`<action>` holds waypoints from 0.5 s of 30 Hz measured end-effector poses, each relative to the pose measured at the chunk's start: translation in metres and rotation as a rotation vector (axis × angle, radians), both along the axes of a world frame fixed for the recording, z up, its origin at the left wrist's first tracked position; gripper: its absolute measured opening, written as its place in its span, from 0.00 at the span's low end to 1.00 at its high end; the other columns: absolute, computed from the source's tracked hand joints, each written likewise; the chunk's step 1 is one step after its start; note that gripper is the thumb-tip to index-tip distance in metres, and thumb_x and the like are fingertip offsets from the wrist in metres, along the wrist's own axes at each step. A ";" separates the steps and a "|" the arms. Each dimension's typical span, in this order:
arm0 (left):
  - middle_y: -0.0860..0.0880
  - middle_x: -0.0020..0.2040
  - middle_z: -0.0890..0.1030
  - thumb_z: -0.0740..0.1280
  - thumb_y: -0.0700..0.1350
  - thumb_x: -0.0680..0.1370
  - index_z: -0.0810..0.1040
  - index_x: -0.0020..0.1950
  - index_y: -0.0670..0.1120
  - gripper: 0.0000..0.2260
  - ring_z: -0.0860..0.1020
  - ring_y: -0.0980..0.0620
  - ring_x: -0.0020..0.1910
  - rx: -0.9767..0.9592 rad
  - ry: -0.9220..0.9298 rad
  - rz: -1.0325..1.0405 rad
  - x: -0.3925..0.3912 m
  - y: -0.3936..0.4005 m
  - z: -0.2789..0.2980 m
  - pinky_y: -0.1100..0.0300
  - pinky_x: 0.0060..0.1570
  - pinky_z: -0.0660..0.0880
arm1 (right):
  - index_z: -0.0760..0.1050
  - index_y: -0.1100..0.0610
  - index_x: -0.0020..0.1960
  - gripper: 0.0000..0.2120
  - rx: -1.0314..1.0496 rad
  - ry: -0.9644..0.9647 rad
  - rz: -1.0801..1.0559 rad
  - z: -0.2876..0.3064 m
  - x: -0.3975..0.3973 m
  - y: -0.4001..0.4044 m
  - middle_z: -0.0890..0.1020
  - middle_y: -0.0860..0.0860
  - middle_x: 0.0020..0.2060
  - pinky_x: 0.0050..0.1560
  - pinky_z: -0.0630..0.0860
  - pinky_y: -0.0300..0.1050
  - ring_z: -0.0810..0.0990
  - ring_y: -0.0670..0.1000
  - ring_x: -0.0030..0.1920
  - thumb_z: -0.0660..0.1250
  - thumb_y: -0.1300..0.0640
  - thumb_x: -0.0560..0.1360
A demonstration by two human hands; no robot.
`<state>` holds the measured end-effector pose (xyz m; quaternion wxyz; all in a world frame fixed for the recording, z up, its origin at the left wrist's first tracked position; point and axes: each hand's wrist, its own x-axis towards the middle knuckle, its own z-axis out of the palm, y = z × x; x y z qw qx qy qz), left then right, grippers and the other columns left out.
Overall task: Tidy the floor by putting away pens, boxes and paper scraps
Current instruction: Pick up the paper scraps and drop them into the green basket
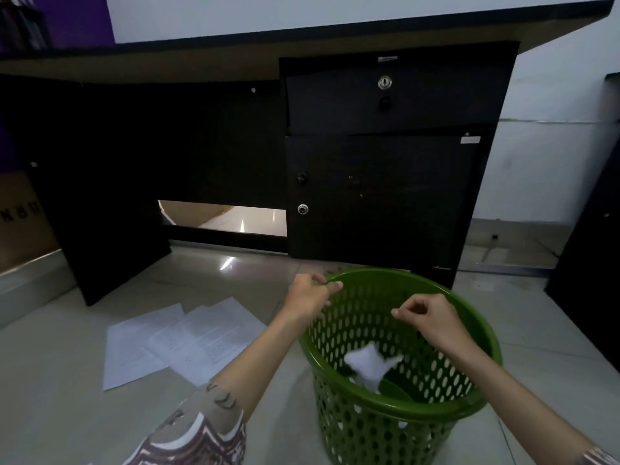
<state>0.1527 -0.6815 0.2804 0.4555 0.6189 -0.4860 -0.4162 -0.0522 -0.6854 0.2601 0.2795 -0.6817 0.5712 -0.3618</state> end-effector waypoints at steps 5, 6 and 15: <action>0.47 0.45 0.78 0.67 0.44 0.76 0.75 0.51 0.42 0.07 0.76 0.52 0.44 -0.088 -0.060 0.033 0.019 0.009 0.010 0.62 0.37 0.70 | 0.79 0.54 0.39 0.05 -0.052 -0.013 0.038 0.019 0.022 0.011 0.80 0.46 0.39 0.47 0.69 0.42 0.76 0.44 0.44 0.68 0.57 0.73; 0.47 0.45 0.78 0.67 0.44 0.76 0.75 0.50 0.42 0.07 0.76 0.51 0.45 -0.100 -0.069 0.051 0.025 0.011 0.011 0.62 0.39 0.71 | 0.79 0.54 0.39 0.05 -0.068 -0.036 0.057 0.025 0.030 0.015 0.79 0.46 0.38 0.45 0.69 0.40 0.76 0.43 0.43 0.68 0.57 0.73; 0.44 0.43 0.78 0.67 0.41 0.75 0.77 0.50 0.39 0.06 0.75 0.49 0.44 -0.177 -0.192 0.249 0.098 0.048 0.023 0.62 0.36 0.69 | 0.79 0.56 0.39 0.06 -0.167 -0.315 0.315 0.047 0.134 0.053 0.79 0.47 0.33 0.36 0.71 0.27 0.77 0.40 0.35 0.67 0.60 0.74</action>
